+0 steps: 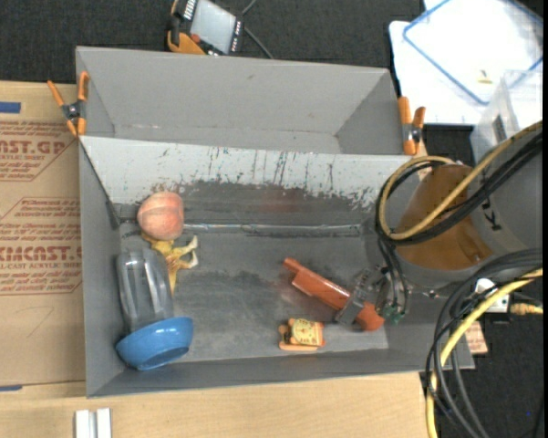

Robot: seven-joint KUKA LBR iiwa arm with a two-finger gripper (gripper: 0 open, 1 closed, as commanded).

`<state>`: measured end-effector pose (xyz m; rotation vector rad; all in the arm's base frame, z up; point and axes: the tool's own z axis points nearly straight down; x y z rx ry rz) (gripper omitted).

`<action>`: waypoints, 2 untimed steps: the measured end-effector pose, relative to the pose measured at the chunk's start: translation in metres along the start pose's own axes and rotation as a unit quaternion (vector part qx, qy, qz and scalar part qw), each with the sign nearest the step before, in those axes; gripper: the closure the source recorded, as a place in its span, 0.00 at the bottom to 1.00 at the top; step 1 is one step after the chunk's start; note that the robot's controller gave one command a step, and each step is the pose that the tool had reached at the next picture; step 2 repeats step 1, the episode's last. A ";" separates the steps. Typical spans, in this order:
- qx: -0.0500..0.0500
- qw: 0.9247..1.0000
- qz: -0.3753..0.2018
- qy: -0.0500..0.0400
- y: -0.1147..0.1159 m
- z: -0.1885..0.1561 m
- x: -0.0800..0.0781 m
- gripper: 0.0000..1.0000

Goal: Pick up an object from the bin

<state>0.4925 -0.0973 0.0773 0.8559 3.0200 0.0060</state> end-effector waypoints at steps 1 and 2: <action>0.002 1.000 0.000 0.006 -0.001 -0.029 0.003 1.00; 0.002 1.000 0.000 0.006 -0.001 -0.029 0.003 1.00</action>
Offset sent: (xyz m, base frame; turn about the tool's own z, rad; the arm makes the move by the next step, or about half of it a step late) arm -0.0027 0.0009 0.0495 -0.0006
